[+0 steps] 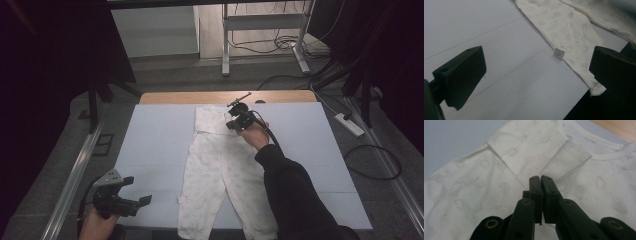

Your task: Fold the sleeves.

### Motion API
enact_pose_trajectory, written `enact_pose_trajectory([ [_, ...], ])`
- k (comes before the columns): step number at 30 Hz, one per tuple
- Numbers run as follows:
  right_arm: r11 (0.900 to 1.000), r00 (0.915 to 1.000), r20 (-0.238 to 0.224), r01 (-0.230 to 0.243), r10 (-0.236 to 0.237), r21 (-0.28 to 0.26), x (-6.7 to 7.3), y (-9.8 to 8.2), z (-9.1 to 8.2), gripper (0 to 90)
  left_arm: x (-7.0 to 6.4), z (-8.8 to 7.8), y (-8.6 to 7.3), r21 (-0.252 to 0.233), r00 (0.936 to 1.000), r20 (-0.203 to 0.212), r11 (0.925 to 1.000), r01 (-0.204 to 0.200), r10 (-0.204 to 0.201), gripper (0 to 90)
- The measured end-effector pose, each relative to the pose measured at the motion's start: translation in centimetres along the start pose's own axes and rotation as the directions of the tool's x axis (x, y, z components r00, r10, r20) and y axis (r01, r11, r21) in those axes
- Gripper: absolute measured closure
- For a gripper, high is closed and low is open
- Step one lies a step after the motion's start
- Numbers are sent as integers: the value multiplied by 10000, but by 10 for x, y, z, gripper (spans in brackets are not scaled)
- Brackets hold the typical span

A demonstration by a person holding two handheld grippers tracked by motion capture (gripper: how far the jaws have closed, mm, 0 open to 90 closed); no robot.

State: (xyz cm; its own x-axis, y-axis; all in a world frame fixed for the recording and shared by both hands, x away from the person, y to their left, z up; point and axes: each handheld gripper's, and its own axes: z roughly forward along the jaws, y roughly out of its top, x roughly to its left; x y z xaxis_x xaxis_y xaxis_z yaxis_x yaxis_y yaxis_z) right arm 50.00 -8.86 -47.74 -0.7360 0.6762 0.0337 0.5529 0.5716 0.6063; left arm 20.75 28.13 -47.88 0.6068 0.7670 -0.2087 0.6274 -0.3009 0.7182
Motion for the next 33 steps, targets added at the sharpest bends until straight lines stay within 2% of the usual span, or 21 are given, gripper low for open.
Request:
enact_pose_trajectory([
  [9,9997,9999,-73,138,-137,186,16,6,19,866,0,0,0,-18,10000,18,10000,1,-1,10],
  [28,9994,9998,127,162,-166,310,25,6,44,857,0,0,0,-18,10000,46,10000,-8,8,11],
  [33,9998,9999,89,57,-59,204,26,8,45,798,0,0,0,-15,10000,54,10000,-9,9,11],
])
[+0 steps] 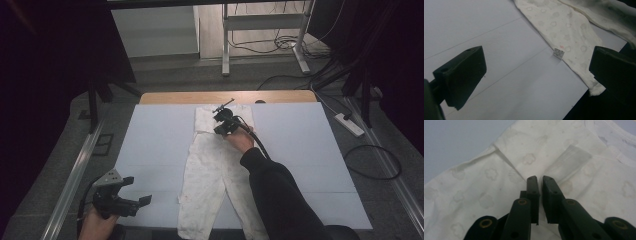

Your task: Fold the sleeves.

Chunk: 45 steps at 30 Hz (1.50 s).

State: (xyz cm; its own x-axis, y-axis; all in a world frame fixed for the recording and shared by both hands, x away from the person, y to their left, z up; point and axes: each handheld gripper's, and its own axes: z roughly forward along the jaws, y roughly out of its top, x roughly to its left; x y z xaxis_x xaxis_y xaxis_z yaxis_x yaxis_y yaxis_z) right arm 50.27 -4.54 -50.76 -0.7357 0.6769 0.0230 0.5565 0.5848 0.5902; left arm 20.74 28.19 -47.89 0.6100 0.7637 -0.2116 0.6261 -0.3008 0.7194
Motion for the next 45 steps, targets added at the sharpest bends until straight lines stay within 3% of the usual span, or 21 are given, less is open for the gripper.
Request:
enact_pose_trajectory([
  [3,9995,9994,-217,-278,275,-152,1,3,-1,750,0,0,0,5,10000,0,10000,-5,5,12],
  [7,9993,9995,-172,-260,255,-267,6,7,-3,670,0,0,0,2,10000,1,10000,-7,7,12],
  [16,10000,9988,480,-57,59,-61,6,5,-5,319,0,0,0,1,10000,12,10000,-2,2,12],
  [22,9997,9997,223,-116,112,193,3,2,-9,188,0,0,0,10,10000,11,10000,5,-5,12],
  [29,9998,9998,-183,-123,126,152,-1,-2,-15,135,0,0,0,7,10000,24,10000,32,-32,13],
  [45,10000,9999,-159,5,-4,59,-4,-8,-25,61,1,0,0,-21,9999,70,10000,88,-88,13],
])
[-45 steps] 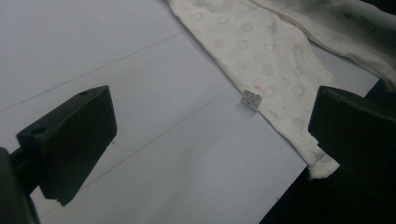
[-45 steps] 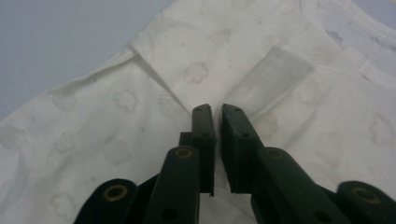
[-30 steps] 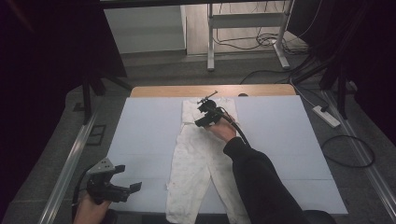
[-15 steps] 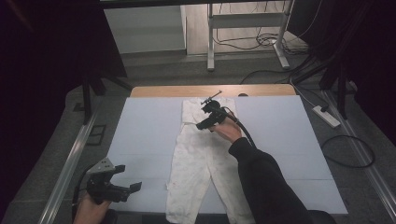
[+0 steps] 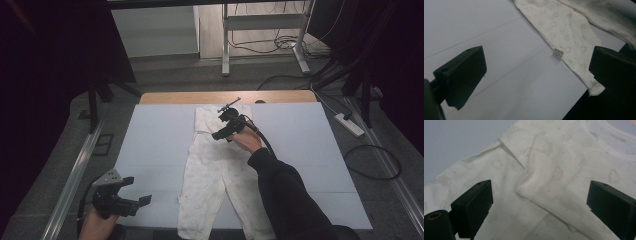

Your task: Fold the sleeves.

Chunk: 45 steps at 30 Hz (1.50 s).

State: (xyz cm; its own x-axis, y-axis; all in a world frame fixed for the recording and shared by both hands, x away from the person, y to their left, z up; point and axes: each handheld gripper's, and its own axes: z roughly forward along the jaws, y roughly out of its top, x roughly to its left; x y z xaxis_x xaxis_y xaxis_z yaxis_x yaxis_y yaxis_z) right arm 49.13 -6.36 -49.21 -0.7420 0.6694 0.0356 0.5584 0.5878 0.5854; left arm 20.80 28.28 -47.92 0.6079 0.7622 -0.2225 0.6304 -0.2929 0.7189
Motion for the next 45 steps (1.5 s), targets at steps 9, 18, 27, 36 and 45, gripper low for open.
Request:
enact_pose_trajectory([
  [9,10000,10000,4,42,-42,-56,-1,-4,-10,27,1,0,0,-26,10000,22,10000,61,-61,13],
  [18,9999,9999,-3,132,-132,46,-1,-13,-14,0,1,0,0,-64,9999,60,9999,101,-101,13],
  [27,9995,9995,307,129,-120,-275,0,-18,-21,0,1,-1,0,-100,9999,95,9999,98,-97,13],
  [36,9992,9995,199,237,-231,-332,1,-23,-29,0,1,-1,0,-102,9999,98,9999,100,-99,13],
  [45,9981,9995,107,311,-305,-524,4,-30,-41,0,1,0,0,-87,9999,84,9999,91,-91,13],
])
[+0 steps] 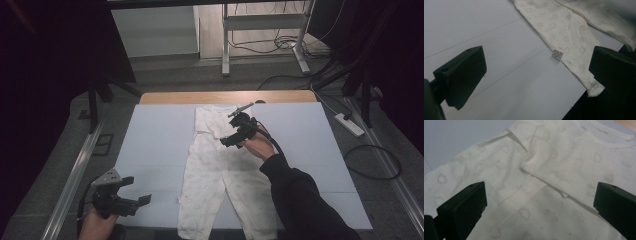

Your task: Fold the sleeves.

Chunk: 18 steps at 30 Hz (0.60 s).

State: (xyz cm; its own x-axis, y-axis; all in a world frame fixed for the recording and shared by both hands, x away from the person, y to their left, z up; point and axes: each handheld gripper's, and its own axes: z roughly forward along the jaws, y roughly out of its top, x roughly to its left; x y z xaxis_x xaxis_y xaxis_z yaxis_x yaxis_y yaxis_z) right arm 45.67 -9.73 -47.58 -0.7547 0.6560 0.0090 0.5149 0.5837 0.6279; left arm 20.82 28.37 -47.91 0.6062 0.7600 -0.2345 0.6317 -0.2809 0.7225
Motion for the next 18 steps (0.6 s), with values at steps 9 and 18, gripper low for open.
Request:
enact_pose_trajectory([
  [9,9999,9999,-67,97,-97,-71,3,-7,-12,0,0,1,1,5,10000,35,10000,-43,43,13],
  [18,9998,9995,-247,194,-191,87,3,-19,-22,0,0,0,1,-40,10000,68,10000,-67,67,13],
])
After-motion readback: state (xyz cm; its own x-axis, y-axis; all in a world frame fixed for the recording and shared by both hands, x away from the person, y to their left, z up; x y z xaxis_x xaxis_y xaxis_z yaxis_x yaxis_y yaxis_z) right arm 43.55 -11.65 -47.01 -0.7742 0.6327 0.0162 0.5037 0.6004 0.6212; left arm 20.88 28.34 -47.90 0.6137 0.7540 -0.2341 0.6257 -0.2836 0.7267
